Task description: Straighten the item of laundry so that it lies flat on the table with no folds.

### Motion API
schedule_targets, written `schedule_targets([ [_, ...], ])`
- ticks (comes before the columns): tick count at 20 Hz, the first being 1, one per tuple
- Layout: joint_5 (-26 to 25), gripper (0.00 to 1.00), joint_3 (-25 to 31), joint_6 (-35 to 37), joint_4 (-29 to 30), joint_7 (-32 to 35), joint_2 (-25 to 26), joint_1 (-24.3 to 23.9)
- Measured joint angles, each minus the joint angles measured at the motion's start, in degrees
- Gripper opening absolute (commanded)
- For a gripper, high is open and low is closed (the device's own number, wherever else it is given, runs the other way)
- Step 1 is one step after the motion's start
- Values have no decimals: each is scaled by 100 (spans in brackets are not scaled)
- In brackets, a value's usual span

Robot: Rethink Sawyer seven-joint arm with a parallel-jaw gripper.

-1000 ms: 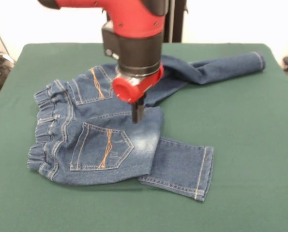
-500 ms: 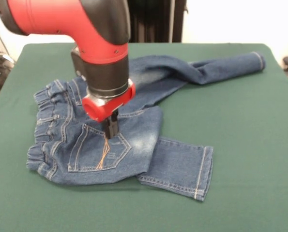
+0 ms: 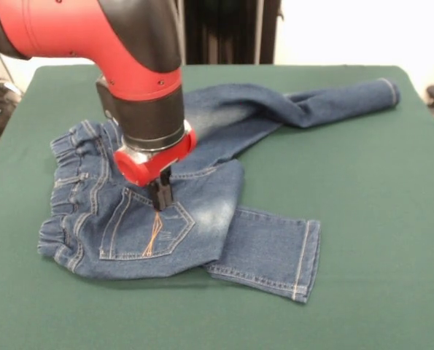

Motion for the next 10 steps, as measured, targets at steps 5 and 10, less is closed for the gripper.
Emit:
schedule_targets([
  [5, -10, 0, 191, 0, 17, 0, 13, -369],
  [10, -185, 0, 312, -2, 95, 0, 71, -876],
])
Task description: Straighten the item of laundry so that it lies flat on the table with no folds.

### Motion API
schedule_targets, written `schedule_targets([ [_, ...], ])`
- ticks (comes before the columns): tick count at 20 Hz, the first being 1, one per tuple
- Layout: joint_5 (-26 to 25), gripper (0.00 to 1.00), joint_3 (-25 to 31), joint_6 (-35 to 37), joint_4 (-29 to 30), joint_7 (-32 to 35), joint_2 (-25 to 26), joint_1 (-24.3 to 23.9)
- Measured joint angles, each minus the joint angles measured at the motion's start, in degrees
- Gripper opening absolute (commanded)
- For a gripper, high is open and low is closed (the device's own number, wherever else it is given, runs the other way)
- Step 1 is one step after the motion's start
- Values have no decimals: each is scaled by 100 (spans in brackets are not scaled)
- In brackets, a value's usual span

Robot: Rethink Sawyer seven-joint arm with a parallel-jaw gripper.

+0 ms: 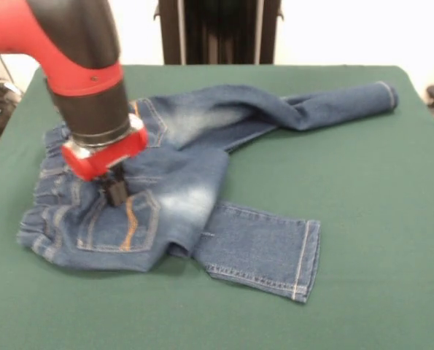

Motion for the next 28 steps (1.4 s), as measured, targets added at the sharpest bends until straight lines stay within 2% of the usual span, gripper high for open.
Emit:
schedule_targets([
  [6, -184, 0, 225, -1, 201, 0, -37, -616],
  [11, -528, 0, 391, -114, 399, 0, -111, -1098],
  [28, -1323, 0, 678, -530, 998, 0, -370, -1794],
])
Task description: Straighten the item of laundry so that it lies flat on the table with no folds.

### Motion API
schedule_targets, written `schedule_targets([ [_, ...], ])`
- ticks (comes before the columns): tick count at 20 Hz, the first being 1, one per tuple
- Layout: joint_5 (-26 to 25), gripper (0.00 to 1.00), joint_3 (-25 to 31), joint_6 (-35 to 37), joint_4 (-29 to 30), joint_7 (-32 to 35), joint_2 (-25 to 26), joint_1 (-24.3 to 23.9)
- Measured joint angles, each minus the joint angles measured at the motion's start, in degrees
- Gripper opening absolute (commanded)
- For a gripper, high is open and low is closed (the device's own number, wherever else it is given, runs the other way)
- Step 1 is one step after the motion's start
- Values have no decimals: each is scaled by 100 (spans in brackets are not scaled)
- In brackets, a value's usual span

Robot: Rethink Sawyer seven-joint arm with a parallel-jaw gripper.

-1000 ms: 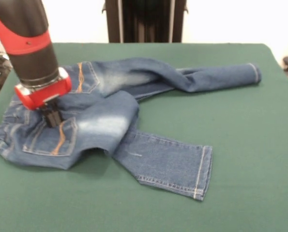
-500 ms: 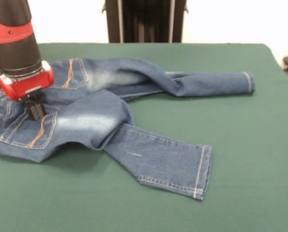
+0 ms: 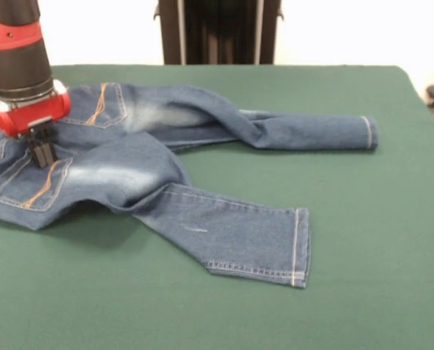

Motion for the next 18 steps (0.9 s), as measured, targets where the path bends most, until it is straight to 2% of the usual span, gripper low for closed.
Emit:
schedule_targets([
  [7, -300, 0, 0, -131, 478, 0, -410, -115],
  [18, -315, 0, -103, -293, 1148, 0, -1054, -43],
])
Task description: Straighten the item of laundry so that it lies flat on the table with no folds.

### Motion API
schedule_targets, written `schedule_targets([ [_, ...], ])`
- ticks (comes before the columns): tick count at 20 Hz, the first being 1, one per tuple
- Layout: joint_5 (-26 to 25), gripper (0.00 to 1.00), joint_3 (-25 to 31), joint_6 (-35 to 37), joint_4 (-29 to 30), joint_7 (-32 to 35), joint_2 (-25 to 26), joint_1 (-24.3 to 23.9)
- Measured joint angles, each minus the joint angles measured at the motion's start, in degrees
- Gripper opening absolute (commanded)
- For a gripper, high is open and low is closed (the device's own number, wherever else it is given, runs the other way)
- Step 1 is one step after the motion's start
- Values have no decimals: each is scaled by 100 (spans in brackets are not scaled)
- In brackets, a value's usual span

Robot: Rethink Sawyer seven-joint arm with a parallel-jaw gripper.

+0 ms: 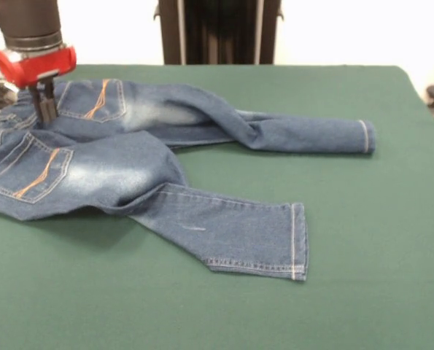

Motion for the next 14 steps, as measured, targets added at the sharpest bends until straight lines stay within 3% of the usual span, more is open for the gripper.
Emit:
schedule_targets([
  [14, -105, 0, -639, -760, 695, 0, -377, 606],
])
